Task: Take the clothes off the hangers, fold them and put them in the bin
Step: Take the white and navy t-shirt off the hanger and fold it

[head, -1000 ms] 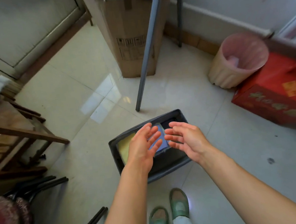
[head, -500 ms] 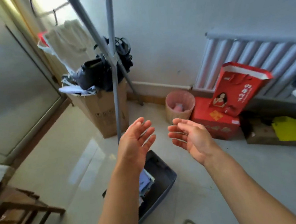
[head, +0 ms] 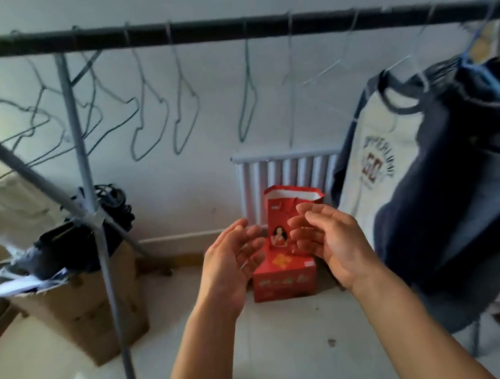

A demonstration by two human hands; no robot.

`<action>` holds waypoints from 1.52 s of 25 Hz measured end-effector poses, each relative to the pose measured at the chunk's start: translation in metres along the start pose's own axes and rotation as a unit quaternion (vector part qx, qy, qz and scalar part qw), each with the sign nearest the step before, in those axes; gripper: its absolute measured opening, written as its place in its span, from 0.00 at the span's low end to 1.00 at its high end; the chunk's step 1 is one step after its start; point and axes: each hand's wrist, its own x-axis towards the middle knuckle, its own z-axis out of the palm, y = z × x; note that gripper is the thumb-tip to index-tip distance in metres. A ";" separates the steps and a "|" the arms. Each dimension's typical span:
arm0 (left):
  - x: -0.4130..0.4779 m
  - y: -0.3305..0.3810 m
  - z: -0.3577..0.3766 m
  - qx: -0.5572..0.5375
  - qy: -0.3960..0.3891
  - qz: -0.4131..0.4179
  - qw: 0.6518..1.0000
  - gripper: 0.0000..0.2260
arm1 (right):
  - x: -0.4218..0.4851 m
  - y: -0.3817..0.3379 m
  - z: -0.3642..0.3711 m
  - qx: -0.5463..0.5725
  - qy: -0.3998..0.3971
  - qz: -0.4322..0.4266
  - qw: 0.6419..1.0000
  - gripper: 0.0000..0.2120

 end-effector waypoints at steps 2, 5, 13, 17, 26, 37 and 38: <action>0.003 -0.013 0.038 0.005 -0.031 -0.006 0.999 0.09 | 0.004 -0.026 -0.030 -0.025 0.015 -0.035 0.999 0.09; 0.006 -0.031 0.083 0.016 -0.056 -0.009 0.998 0.08 | 0.014 -0.059 -0.066 -0.057 0.038 -0.084 0.994 0.09; 0.017 -0.062 0.157 0.069 -0.088 0.025 0.993 0.10 | 0.063 -0.132 -0.138 -0.153 0.179 -0.301 0.924 0.06; 0.019 -0.069 0.178 0.070 -0.079 0.036 0.994 0.10 | 0.110 -0.162 -0.159 -0.367 0.257 -0.371 0.814 0.09; 0.016 -0.077 0.188 0.087 -0.048 0.061 0.993 0.09 | 0.167 -0.182 -0.161 -0.511 0.203 -0.212 0.808 0.13; 0.016 -0.082 0.192 0.130 -0.050 0.065 0.988 0.09 | 0.137 -0.185 -0.194 -0.469 0.190 -0.311 0.805 0.13; 0.017 -0.082 0.192 0.133 -0.048 0.063 0.988 0.09 | 0.135 -0.182 -0.202 -0.470 0.175 -0.303 0.810 0.13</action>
